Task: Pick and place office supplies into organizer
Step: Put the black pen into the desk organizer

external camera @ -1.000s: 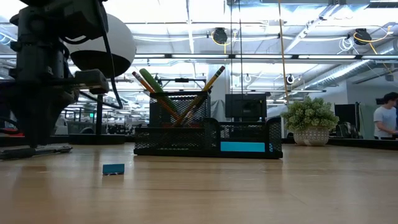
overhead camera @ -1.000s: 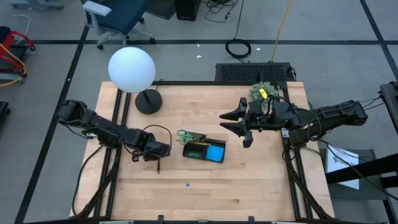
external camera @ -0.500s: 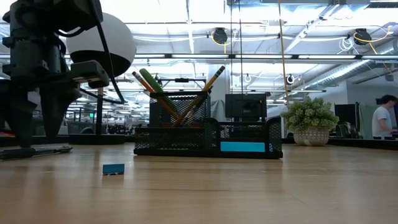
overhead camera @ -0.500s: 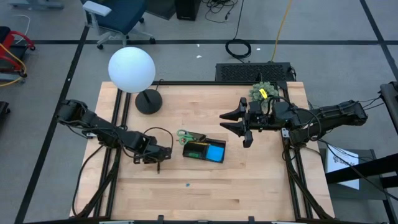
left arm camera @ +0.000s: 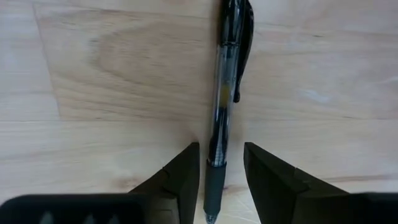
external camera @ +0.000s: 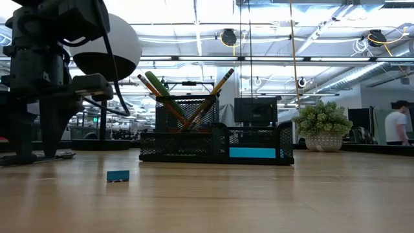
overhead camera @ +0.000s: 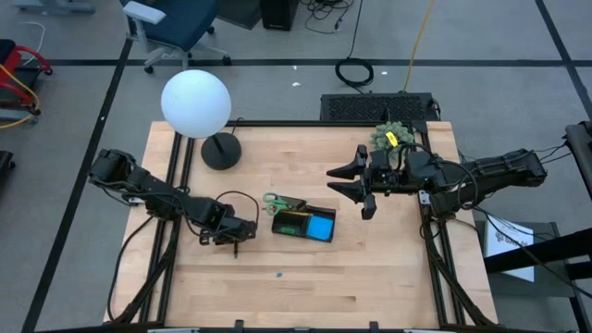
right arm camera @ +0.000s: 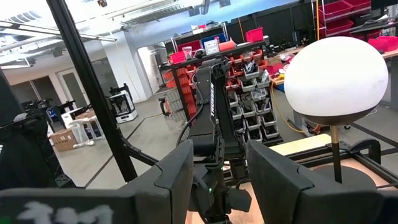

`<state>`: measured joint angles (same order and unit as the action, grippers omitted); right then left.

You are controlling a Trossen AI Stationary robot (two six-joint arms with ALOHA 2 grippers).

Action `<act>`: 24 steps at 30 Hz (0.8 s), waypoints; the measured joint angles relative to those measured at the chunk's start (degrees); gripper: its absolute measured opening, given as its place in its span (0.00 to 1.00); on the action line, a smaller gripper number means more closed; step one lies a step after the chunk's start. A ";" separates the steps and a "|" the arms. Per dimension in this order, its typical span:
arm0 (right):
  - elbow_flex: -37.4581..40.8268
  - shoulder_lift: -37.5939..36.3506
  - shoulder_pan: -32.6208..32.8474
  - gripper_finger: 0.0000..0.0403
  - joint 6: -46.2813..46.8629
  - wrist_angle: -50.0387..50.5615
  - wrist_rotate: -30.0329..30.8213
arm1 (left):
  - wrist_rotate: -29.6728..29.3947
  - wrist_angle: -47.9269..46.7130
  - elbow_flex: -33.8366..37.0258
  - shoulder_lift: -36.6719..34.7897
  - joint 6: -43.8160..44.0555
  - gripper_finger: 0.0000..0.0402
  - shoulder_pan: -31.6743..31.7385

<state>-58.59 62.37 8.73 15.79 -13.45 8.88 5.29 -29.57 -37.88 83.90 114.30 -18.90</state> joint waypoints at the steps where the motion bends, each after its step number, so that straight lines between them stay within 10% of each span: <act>1: 0.00 0.00 0.00 0.35 0.00 0.02 -0.02 | 0.14 -0.31 -0.05 0.00 0.11 0.34 0.00; 24: 0.00 0.00 0.00 0.35 -0.01 0.00 0.01 | 0.94 -2.62 0.02 0.04 -0.02 0.03 0.11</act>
<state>-58.59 62.37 8.73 15.78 -13.45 8.88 6.24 -32.19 -37.87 83.94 114.28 -18.79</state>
